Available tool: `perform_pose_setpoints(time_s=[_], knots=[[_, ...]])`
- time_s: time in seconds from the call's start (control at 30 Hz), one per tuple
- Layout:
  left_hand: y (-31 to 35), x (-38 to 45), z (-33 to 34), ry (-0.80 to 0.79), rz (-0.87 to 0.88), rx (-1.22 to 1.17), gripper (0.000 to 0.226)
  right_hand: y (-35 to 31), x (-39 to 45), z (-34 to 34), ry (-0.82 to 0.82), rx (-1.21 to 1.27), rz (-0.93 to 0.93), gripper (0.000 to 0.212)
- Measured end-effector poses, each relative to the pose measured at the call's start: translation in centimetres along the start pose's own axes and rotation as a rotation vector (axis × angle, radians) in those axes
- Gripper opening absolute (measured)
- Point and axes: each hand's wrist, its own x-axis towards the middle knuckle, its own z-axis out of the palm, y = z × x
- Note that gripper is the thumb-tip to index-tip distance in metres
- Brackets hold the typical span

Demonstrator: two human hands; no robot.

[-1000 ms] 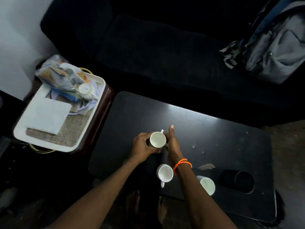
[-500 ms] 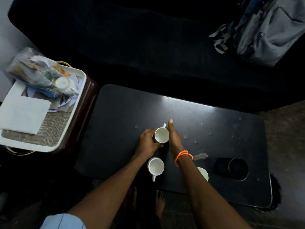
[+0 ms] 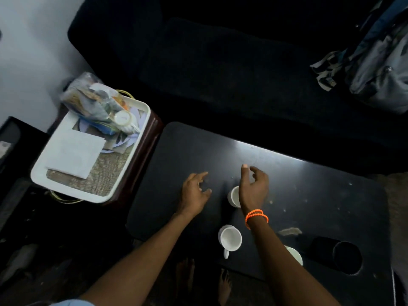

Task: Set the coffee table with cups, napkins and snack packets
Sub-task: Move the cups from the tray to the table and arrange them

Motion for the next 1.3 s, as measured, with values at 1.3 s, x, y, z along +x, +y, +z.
perform_pose_setpoints(time_s=[1.3], knots=[[3.4,11.0,-21.0,0.000,-0.199,-0.994,0.012,-16.0,-0.1,17.5,-0.571,-0.016,-0.212,0.100]])
